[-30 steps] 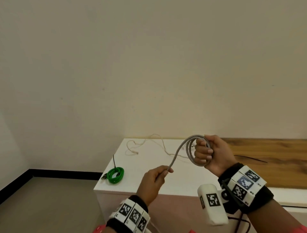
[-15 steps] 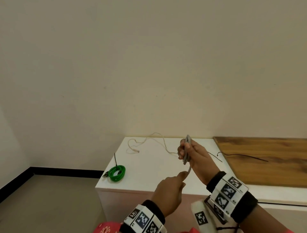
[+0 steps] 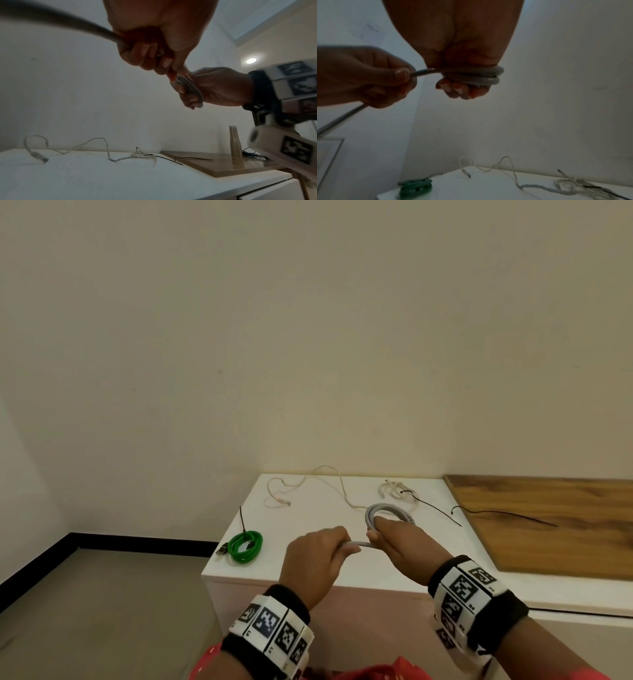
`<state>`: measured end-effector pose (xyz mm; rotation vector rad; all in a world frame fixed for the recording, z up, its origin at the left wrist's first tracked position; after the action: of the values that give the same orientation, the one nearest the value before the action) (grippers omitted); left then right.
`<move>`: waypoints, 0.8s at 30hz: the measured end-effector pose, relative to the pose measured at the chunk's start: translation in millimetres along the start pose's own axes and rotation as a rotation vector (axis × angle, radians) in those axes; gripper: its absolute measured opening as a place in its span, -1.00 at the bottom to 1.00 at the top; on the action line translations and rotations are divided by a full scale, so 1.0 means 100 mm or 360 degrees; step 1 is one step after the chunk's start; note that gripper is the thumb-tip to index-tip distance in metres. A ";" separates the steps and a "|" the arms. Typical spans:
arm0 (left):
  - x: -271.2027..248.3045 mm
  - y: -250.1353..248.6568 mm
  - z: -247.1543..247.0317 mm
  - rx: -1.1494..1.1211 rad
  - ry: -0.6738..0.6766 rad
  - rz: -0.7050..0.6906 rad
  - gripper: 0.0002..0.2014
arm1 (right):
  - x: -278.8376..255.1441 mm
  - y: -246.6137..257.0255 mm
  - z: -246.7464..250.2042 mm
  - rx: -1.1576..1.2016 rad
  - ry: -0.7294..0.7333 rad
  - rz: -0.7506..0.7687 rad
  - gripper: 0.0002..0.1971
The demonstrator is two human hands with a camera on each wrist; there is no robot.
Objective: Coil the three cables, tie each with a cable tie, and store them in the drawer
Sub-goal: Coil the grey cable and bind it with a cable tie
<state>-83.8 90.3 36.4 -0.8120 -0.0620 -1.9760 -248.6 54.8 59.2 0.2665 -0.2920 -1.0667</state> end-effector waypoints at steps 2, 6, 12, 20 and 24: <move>0.05 0.05 0.04 -0.0028 -0.0053 -0.0008 -0.42 | -0.02 0.05 0.03 0.0010 0.0072 0.0052 -0.65; 0.14 0.10 0.06 -0.0266 -0.0148 0.0062 -0.53 | 0.00 0.03 0.11 0.0891 0.0325 -0.0123 -0.60; 0.03 0.17 0.00 -0.0789 -0.0133 0.0302 -0.71 | -0.01 -0.04 0.39 0.2202 0.0653 -0.0430 -0.54; -0.04 -0.21 -0.23 -0.1334 0.0075 0.0639 -0.75 | 0.02 0.12 0.31 0.3131 0.0678 -0.0283 -0.61; -0.03 -0.33 -0.22 -0.1417 0.0218 0.0760 -0.80 | 0.01 0.20 0.31 0.3365 0.0454 -0.0291 -0.49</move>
<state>-120.6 102.2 27.4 -1.1014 1.0578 -1.5470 -243.3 61.2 95.5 2.3142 -1.0652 -0.4597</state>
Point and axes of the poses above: each hand's wrist, its own x-axis towards the middle knuckle, its own z-axis out of the back of the hand, y = z × x, the point moved 1 cm from there along x, towards the middle knuckle, and after that the axes turned 7 degrees about -z, right-handed, at the moved point
